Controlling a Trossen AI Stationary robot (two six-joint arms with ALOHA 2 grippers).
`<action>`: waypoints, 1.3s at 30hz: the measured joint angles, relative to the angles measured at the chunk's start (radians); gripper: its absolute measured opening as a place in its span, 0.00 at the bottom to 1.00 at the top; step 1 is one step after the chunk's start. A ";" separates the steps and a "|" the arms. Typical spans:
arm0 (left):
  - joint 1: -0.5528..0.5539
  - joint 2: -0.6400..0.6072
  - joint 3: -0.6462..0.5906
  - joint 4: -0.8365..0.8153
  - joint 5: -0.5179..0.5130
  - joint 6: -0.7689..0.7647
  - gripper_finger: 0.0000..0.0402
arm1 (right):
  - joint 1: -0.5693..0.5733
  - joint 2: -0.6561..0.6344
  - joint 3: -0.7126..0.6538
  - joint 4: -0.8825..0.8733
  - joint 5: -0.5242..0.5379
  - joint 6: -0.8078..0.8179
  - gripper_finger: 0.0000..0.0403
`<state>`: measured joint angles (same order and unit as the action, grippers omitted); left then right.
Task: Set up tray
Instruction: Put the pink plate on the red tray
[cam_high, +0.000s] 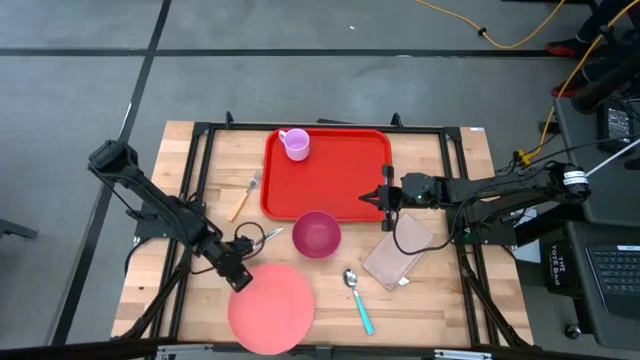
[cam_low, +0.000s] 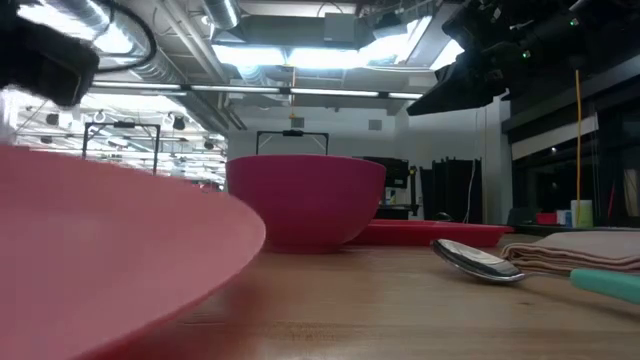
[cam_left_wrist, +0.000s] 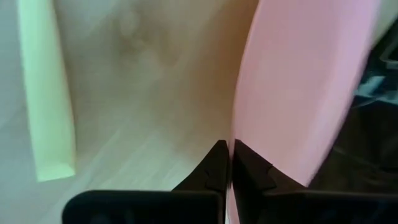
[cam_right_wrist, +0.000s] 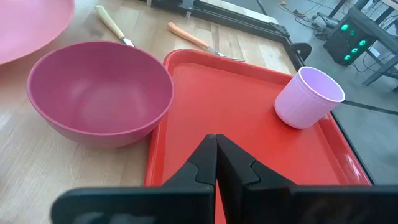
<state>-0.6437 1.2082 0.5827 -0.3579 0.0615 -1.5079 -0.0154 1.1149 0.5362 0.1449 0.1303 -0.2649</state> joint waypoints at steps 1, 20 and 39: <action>-0.007 -0.025 0.000 -0.011 -0.016 -0.005 0.00 | 0.000 0.000 0.000 0.000 0.000 -0.001 0.02; -0.135 -0.296 0.000 -0.205 -0.307 -0.067 0.00 | 0.000 0.000 0.000 -0.001 0.000 -0.001 0.02; -0.135 -0.311 0.055 -0.271 -0.303 -0.030 0.00 | 0.000 0.000 0.000 -0.001 0.000 0.002 0.02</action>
<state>-0.7792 0.8974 0.6374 -0.6289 -0.2412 -1.5379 -0.0158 1.1152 0.5362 0.1436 0.1303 -0.2634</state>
